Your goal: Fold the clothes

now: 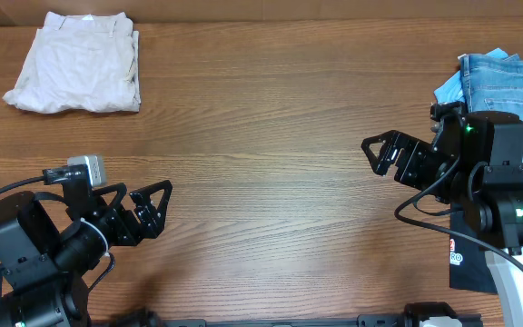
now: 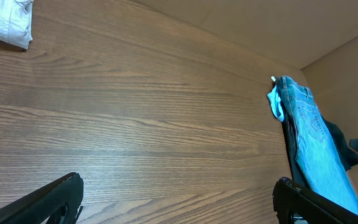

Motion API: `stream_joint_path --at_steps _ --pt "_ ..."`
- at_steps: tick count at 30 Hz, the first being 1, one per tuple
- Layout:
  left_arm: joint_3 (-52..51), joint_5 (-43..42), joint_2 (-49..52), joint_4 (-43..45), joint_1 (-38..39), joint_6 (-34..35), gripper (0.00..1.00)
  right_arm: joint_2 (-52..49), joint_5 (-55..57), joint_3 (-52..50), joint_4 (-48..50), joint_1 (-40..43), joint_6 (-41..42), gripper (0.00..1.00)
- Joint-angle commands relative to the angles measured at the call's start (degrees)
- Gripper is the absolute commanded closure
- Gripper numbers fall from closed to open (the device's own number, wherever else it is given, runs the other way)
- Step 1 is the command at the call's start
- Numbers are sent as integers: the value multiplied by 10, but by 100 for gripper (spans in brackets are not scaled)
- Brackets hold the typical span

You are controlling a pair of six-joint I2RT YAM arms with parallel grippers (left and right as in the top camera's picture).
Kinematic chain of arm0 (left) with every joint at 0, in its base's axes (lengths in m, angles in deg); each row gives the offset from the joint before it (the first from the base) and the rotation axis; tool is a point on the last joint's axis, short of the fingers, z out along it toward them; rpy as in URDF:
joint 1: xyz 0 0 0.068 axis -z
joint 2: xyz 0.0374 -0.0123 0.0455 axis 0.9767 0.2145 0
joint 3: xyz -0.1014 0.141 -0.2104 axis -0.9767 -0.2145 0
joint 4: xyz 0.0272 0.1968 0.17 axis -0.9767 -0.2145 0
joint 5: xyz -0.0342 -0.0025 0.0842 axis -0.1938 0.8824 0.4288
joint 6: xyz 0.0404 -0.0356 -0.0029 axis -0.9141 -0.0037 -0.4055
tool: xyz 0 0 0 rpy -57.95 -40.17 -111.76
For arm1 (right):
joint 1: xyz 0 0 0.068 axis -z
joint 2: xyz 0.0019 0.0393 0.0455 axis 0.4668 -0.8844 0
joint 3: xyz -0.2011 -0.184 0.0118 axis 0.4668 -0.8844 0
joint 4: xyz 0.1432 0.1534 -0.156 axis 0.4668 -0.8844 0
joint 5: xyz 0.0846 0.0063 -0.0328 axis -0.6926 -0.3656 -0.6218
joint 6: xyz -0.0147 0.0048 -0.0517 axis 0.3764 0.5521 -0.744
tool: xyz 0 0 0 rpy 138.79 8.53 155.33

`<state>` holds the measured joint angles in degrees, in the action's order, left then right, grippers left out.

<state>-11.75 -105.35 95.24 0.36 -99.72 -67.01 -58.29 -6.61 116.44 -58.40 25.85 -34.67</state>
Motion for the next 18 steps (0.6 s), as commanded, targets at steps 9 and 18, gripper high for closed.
stream_joint_path --at_steps 9,18 --pt "-1 -8 0 2 4 6 0 11 -5 2 6 -2 -4 0" --pt "-1 -8 0 2 4 6 0 15 43 1 9 -2 -3 0"
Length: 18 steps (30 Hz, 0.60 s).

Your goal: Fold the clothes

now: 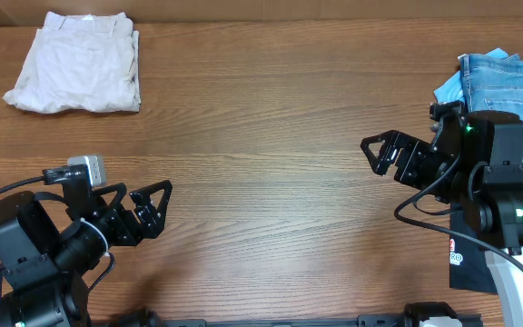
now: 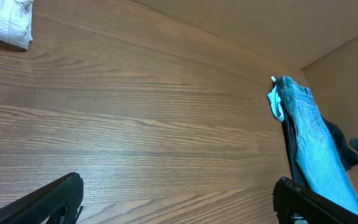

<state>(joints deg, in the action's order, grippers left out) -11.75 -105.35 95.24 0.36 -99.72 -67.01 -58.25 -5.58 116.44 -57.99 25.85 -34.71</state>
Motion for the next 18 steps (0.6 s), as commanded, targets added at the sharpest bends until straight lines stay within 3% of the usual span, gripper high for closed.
stream_joint_path --at_steps 1,8,18 --pt "-1 -8 0 2 4 6 0 21 47 0 5 -2 -3 0" --pt "-1 -8 0 2 4 6 0 130 125 -42 21 -2 -1 0" --pt "-1 -8 0 2 4 6 0 334 200 -209 176 -2 -1 0"
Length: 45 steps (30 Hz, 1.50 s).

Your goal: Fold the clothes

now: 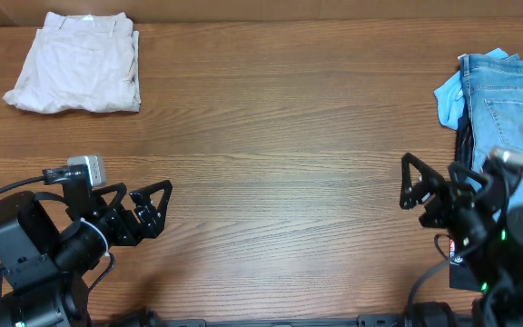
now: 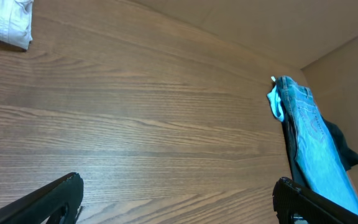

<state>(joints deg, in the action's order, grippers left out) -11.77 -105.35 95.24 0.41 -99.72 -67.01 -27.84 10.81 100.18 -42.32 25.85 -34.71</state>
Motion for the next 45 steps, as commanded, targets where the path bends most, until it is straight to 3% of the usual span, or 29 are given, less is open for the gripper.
stream_joint_path --at_steps 1,11,18,45 --pt "-1 -8 0 2 4 6 0 46 45 -70 39 -2 -1 0" --pt "-1 -8 0 2 4 6 0 142 56 -294 276 -2 1 0" --pt "-1 -8 0 2 4 6 0 195 43 -395 395 -2 3 0" --pt "-1 -8 0 2 4 6 0 303 58 -478 430 45 3 0"
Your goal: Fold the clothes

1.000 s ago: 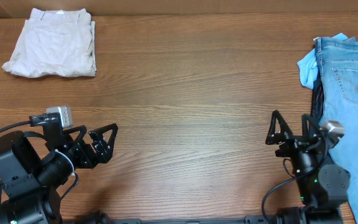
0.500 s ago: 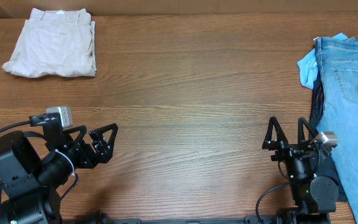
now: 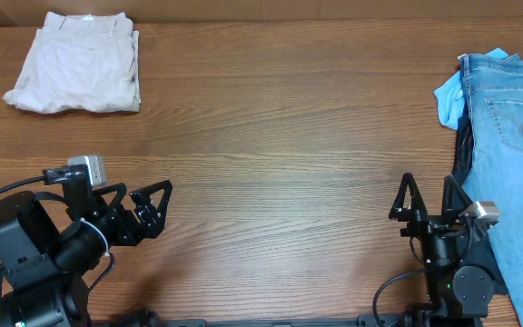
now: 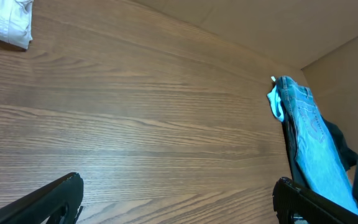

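A folded white garment (image 3: 75,62) lies at the table's far left; one corner of the white garment (image 4: 5,22) shows in the left wrist view. Blue jeans (image 3: 516,136) lie along the right edge over dark clothes, and the jeans (image 4: 309,143) also show in the left wrist view. My left gripper (image 3: 152,207) stands open and empty at the near left, its fingers (image 4: 61,193) wide apart over bare wood. My right gripper (image 3: 428,198) stands open and empty at the near right, just left of the jeans.
The brown wooden table (image 3: 280,136) stretches between the two piles. A light blue cloth (image 3: 448,95) peeks out beside the jeans at the far right. A dark garment with a label lies under the jeans near the right arm's base.
My right arm has drawn back toward the near edge, its gripper now pointing away from me beside the jeans. More of the jeans is uncovered. The left arm has not moved.
My right arm first reached over the jeans pile at the right, gripper open and pointing left, and stayed there. Then it stood lower and nearer the front, and now rests at the near right edge. My left arm stayed still and open throughout.
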Motion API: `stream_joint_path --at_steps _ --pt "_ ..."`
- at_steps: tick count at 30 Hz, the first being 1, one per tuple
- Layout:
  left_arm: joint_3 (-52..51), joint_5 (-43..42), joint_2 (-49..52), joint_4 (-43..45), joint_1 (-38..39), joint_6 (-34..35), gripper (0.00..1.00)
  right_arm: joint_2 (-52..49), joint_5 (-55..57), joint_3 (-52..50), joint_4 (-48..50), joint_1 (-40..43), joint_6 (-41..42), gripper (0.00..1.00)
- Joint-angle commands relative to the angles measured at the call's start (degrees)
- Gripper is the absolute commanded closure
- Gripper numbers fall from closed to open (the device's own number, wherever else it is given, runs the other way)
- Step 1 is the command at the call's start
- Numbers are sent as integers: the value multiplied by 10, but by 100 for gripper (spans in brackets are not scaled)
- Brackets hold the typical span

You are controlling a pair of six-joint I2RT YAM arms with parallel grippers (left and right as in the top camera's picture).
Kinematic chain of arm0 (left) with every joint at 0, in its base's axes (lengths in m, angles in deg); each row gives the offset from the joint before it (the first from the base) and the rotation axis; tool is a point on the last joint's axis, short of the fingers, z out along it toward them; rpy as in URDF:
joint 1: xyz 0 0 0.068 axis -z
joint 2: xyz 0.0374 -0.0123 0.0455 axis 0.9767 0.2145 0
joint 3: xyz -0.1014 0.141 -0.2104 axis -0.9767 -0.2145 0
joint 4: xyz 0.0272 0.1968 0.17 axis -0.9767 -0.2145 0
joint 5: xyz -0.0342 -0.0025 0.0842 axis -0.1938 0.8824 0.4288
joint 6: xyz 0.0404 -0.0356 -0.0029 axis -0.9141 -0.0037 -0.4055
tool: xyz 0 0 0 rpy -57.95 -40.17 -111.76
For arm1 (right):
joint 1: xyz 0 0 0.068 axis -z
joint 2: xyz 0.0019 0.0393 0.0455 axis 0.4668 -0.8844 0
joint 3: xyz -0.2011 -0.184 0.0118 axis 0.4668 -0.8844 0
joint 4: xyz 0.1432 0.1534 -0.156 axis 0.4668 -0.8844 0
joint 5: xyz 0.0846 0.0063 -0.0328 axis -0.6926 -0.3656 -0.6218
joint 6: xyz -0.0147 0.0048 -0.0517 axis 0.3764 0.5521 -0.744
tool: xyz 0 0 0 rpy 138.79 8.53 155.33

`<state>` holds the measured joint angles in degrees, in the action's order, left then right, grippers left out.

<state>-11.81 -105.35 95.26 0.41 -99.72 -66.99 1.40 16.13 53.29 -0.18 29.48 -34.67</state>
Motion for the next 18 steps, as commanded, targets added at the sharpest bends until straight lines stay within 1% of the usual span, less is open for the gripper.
stream_joint_path --at_steps 1,6,9,18 --pt "-1 -8 0 2 4 6 0 10 5 -10 8 12 3 0" --pt "-1 -8 0 2 4 6 0 10 5 -14 11 31 3 0" --pt "-1 -8 0 2 4 6 0 10 5 -35 32 45 3 0" --pt "-1 -8 0 2 4 6 0 10 10 -35 1 52 -2 0"
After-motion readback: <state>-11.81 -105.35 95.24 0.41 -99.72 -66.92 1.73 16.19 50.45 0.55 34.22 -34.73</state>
